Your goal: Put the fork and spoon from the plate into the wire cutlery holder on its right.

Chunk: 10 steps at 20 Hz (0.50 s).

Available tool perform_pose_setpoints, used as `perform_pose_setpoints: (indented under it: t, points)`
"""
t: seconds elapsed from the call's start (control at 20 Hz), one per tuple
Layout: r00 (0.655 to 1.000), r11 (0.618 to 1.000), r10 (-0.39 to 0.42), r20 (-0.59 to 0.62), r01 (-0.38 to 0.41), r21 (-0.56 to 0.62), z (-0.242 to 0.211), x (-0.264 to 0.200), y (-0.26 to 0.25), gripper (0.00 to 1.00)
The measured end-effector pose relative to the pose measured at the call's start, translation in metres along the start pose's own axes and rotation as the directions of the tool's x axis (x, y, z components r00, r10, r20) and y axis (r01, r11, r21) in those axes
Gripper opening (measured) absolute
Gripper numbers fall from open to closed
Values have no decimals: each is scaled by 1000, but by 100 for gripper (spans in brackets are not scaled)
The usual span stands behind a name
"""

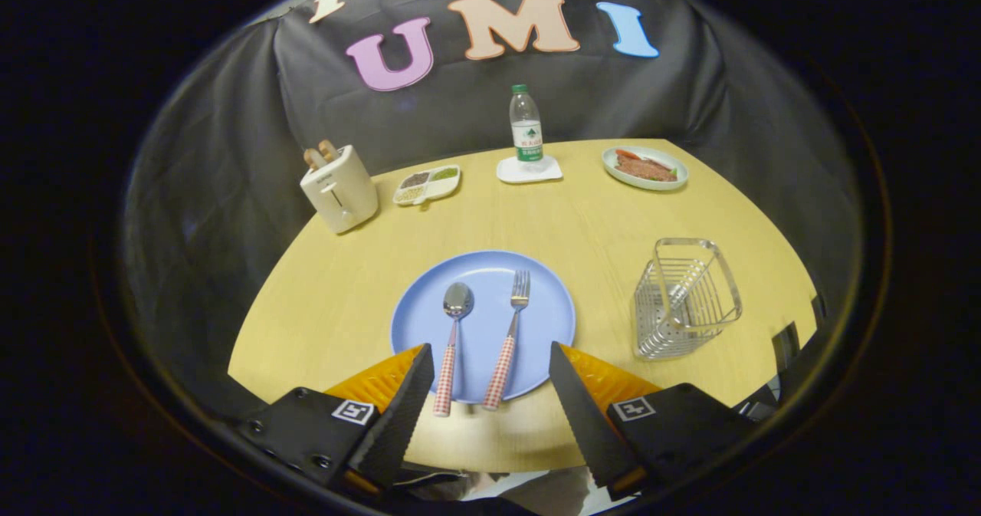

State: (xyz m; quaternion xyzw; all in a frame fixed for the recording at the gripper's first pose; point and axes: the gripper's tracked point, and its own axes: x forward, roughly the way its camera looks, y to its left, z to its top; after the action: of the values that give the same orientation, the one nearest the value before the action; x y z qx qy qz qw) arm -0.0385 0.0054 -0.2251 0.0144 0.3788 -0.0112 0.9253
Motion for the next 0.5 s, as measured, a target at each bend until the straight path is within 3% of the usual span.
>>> perform_pose_setpoints:
  t: [0.2, 0.5]
  points:
    - [998, 999, -34, -54, 34, -9, -3, 8, -10, 95]
    - [994, 997, -24, -109, 15, -77, -2, 28, -3, 95]
